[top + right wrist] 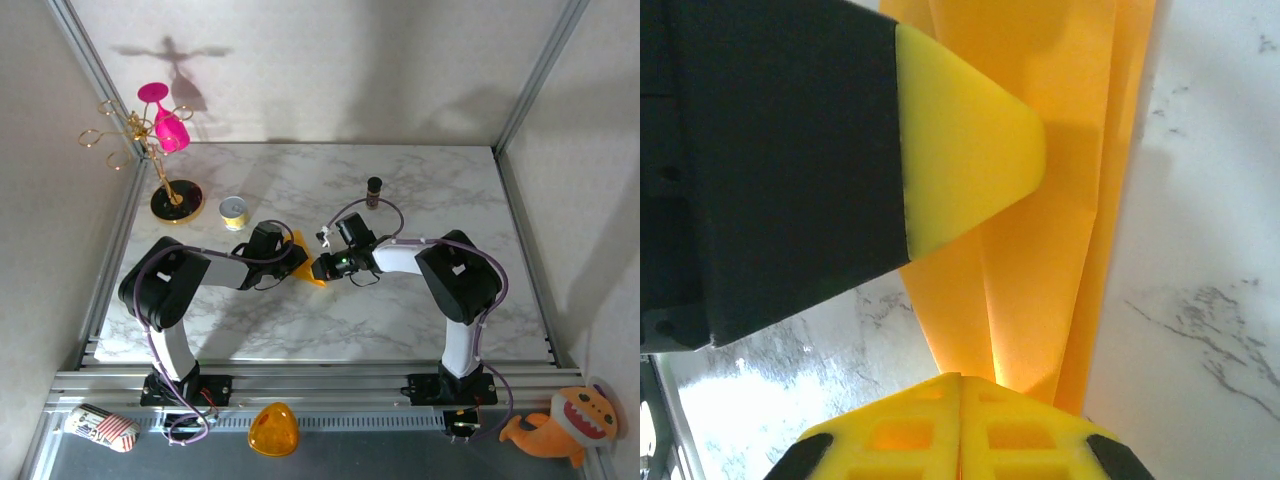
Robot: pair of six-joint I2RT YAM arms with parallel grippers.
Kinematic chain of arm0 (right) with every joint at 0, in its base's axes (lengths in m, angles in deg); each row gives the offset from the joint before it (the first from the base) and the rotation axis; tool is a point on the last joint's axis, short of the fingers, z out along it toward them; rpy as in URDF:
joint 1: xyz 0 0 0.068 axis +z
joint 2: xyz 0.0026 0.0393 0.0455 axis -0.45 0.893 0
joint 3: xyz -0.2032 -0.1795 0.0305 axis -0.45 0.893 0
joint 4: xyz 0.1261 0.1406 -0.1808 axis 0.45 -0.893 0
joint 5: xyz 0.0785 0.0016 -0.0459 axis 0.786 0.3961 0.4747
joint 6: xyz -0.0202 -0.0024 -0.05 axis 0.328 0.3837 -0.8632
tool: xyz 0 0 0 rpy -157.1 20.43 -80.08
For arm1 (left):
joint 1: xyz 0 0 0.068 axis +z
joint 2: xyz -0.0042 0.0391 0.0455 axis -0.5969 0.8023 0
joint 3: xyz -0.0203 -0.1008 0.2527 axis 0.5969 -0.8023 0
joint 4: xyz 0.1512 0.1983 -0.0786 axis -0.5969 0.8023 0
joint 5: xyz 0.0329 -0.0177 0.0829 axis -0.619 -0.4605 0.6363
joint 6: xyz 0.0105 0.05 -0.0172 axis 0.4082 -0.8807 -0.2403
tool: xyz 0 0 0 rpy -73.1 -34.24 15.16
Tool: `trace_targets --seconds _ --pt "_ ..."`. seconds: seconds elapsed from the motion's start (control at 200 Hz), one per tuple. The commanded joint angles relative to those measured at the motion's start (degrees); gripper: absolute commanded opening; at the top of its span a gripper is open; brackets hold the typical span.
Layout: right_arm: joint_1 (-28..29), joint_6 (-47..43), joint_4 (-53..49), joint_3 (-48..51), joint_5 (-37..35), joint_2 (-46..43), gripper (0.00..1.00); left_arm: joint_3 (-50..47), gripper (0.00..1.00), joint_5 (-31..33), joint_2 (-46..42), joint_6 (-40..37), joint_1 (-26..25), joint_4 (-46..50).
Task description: Fold a paper plane with a square sheet of paper (pick it up from the middle)
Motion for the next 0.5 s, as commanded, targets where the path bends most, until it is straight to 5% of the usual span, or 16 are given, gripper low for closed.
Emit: trace_targets --seconds 0.0,0.496 --pt "0.3 -0.7 -1.8 -1.1 0.4 1.3 0.09 -0.9 0.15 2.1 3.3 -0.5 0.3 7.7" --pt "0.3 -1.2 -4.2 -1.0 -1.5 2.3 0.09 -0.4 0.15 3.8 4.2 1.2 0.3 11.2"
